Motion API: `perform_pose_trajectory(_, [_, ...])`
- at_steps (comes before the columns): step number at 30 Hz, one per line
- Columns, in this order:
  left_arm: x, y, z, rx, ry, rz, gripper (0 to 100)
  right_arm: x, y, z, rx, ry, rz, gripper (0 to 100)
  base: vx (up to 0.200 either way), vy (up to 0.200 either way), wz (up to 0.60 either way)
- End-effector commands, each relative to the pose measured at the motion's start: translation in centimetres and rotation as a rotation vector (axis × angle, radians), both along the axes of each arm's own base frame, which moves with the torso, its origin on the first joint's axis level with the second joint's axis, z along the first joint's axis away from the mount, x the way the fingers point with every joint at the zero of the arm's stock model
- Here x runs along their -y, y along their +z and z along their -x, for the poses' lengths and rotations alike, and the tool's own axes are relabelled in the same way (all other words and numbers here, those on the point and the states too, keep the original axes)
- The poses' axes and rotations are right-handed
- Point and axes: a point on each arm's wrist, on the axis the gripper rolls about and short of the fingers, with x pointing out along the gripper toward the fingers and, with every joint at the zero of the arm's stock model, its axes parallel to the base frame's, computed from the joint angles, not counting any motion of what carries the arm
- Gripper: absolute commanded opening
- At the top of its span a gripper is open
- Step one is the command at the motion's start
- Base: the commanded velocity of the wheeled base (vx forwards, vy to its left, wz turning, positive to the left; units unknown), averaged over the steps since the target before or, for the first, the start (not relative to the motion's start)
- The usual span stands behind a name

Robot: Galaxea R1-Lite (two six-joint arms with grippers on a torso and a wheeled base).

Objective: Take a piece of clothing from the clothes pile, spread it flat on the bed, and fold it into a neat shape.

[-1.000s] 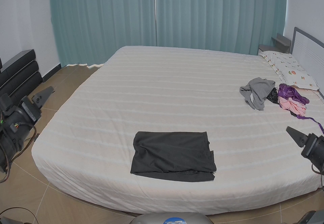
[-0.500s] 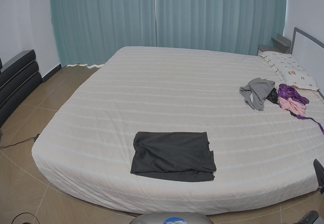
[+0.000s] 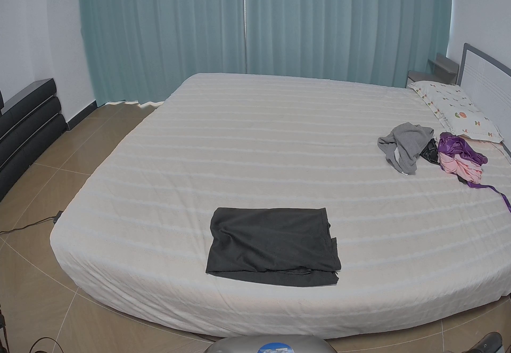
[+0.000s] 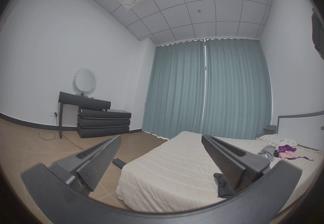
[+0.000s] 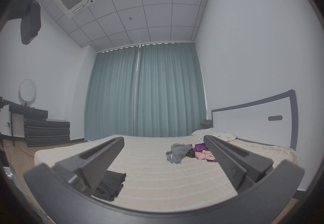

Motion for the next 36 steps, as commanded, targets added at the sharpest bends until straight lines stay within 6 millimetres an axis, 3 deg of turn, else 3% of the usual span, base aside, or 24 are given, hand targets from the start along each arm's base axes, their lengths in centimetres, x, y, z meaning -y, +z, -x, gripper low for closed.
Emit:
perform_pose_trajectory(1, [-0.1, -1.3, -0.1, -0.009, 0.082, -0.022, 100, -0.2, -4.5, 0.1, -0.192, -0.105, 0.031, 100, 0.000, 0.000, 0.00])
perform_pose_trajectory(6, [-0.1, -2.2, -0.6, -0.040, 0.092, -0.014, 100, -0.1, -4.8, 0.1, -0.215, -0.124, -0.019, 100, 0.000, 0.000, 0.00])
perform_pose_trajectory(12, [0.0, -5.2, -2.1, -0.080, 0.030, -0.057, 100, -0.2, -4.8, 0.1, -0.214, -0.054, -0.016, 100, 0.000, 0.000, 0.00])
perform_pose_trajectory(23, [0.9, -6.2, -2.4, -0.161, -0.353, -0.113, 100, -0.3, -4.8, 0.0, -0.222, -0.013, 0.005, 100, 0.000, 0.000, 0.00])
perform_pose_trajectory(36, [0.8, -6.7, -2.4, -0.212, -0.330, -0.076, 100, -0.4, -4.8, 0.0, -0.235, -0.006, 0.042, 100, 0.000, 0.000, 0.00])
